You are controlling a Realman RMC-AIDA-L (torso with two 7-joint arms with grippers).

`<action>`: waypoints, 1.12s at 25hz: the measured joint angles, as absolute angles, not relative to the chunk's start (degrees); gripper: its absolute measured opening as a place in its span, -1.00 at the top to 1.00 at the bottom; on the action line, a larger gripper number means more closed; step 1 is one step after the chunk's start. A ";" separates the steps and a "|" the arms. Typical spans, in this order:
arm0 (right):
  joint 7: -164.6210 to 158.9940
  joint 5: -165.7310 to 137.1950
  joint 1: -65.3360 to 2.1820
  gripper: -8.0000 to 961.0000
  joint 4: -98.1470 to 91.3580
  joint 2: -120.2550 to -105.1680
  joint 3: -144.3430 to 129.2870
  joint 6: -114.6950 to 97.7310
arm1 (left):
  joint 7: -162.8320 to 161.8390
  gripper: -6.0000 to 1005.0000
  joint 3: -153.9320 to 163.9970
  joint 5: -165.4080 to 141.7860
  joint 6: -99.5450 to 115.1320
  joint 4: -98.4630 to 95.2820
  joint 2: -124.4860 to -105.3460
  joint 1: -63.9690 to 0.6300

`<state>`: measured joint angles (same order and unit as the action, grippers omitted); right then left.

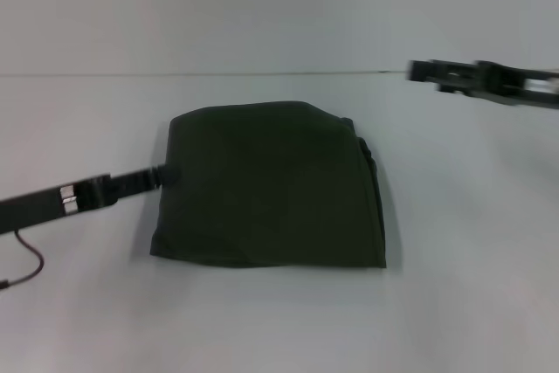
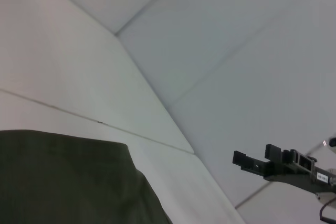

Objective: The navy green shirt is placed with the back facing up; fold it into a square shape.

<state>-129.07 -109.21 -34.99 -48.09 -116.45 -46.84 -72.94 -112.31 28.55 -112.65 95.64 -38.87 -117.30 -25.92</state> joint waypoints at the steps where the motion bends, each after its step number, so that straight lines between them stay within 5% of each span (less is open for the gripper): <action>1: -129.13 -108.97 -33.70 -0.90 -48.21 -115.81 -45.77 -74.35 | -110.85 -0.89 28.60 -112.68 96.17 -38.87 -117.30 -25.58; 8: -111.72 -109.43 -29.36 -0.90 -46.23 -113.68 -44.00 -82.70 | -95.48 -0.89 33.45 -113.51 97.88 -39.49 -116.81 -24.82; 20: -87.34 -115.72 -32.50 -0.90 -47.47 -117.68 -46.80 -86.14 | -92.71 -0.89 37.82 -118.17 94.85 -44.86 -116.59 -32.40; 28: -87.10 -118.85 -35.45 -0.90 -47.67 -119.40 -49.65 -85.00 | -96.29 -0.89 39.78 -123.91 90.25 -45.25 -118.25 -35.90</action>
<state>-87.10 -118.85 -35.45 -47.67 -119.40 -49.65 -85.00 -96.29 39.78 -123.91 90.25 -45.25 -118.25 -35.90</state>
